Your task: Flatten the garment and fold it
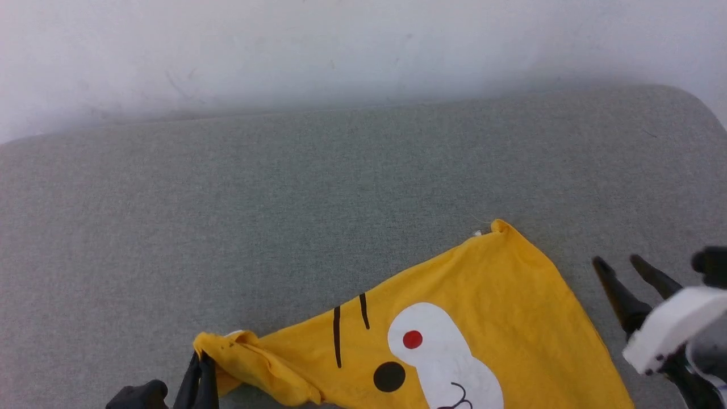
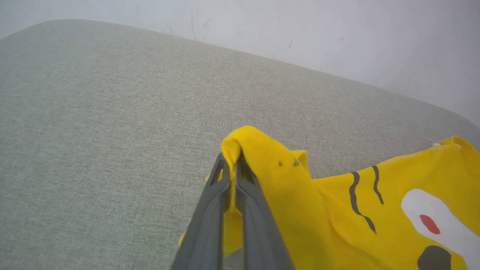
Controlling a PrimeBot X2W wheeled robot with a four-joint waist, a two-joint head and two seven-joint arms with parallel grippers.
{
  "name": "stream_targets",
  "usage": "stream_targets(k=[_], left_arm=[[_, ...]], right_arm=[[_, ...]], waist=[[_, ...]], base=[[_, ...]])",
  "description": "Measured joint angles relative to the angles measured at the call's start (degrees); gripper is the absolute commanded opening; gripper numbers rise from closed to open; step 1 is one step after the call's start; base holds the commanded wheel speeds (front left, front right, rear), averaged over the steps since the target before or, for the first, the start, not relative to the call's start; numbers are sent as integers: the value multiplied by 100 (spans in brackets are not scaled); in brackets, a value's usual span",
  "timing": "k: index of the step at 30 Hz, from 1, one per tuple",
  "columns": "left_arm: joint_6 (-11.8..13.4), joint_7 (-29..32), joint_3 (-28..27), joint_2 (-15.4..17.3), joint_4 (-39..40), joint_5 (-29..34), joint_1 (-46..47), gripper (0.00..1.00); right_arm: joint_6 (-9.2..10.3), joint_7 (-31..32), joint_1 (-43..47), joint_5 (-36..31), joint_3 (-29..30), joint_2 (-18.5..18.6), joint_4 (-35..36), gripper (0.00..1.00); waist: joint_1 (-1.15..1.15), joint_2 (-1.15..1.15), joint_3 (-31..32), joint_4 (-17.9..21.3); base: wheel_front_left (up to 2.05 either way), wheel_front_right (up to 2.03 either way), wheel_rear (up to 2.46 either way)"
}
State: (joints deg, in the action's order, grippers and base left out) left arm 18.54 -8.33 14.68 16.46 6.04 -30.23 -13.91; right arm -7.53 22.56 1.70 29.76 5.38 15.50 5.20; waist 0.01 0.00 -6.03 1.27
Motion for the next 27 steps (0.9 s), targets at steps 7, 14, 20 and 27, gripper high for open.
stream_targets(k=[7, 14, 20, 27], left_arm=[[-37, -7, 121, -55, -15, -1, 305, 0], [-192, -98, 312, -243, -165, -2, 637, 0], [-333, -230, 419, -386, -385, -4, 894, 0], [-396, -338, 450, -459, -597, -24, 992, 0]], right_arm=[[0, 353, -1816, -98, -1349, 293, -1681, 100], [0, 1354, -3355, 147, -2413, 475, -3334, 100], [0, 1949, -4067, 582, -3050, 459, -4196, 100], [2, 2864, -4564, 988, -3472, 553, -4715, 0]], waist=[[0, 0, -229, -116], [0, 0, -551, -308], [1, 0, -798, -519], [-1, 0, -867, -736]], base=[[0, 0, 0], [0, 0, 0], [0, 0, 0], [0, 0, 0]])
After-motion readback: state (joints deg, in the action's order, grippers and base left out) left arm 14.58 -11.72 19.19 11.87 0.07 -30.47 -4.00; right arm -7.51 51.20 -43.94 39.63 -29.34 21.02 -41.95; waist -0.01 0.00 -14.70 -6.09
